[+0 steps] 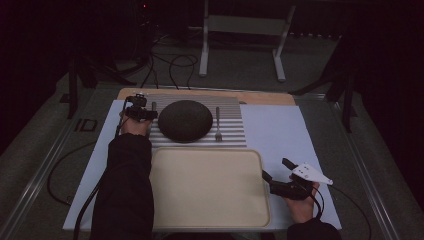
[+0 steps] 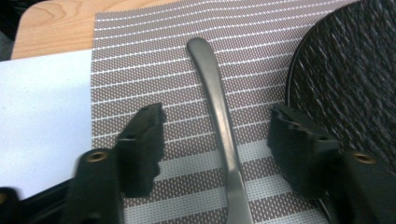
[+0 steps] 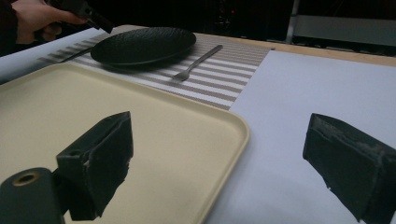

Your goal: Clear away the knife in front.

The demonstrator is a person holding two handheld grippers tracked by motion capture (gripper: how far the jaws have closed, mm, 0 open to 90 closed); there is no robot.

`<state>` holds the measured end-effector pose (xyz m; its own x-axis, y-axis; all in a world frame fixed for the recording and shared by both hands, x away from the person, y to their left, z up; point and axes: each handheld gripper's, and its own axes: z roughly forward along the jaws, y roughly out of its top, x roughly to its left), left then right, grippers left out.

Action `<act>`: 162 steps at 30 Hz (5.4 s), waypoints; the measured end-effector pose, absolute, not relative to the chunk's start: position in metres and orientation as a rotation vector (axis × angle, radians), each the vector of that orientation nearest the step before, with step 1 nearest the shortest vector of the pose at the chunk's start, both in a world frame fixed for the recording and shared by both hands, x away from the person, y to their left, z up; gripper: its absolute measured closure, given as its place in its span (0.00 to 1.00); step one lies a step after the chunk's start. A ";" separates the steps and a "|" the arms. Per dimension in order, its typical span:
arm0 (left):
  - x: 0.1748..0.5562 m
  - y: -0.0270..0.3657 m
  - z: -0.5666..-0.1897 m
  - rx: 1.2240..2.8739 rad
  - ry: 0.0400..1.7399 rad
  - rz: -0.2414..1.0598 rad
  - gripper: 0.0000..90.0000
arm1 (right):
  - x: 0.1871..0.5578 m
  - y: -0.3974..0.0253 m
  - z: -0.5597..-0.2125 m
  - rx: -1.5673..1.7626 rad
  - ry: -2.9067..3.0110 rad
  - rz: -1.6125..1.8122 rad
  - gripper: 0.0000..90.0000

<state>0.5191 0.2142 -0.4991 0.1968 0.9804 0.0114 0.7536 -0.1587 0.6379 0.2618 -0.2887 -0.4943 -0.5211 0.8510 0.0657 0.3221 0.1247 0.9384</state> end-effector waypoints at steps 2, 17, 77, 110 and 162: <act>0.519 0.213 -0.503 1.988 1.600 0.570 0.54 | 0.262 -0.289 -0.494 1.128 1.912 1.395 0.09; 0.520 0.209 -0.512 2.031 1.648 0.522 0.88 | 0.262 -0.289 -0.494 1.136 1.912 1.398 0.09; 0.489 0.195 -0.470 1.901 1.687 0.592 0.90 | 0.262 -0.287 -0.493 1.132 1.920 1.400 0.10; 0.455 0.173 -0.455 1.888 1.633 0.637 0.90 | 0.263 -0.286 -0.493 1.126 1.928 1.404 0.10; 0.389 0.144 -0.462 1.835 1.550 0.664 0.90 | 0.263 -0.284 -0.493 1.120 1.931 1.398 0.10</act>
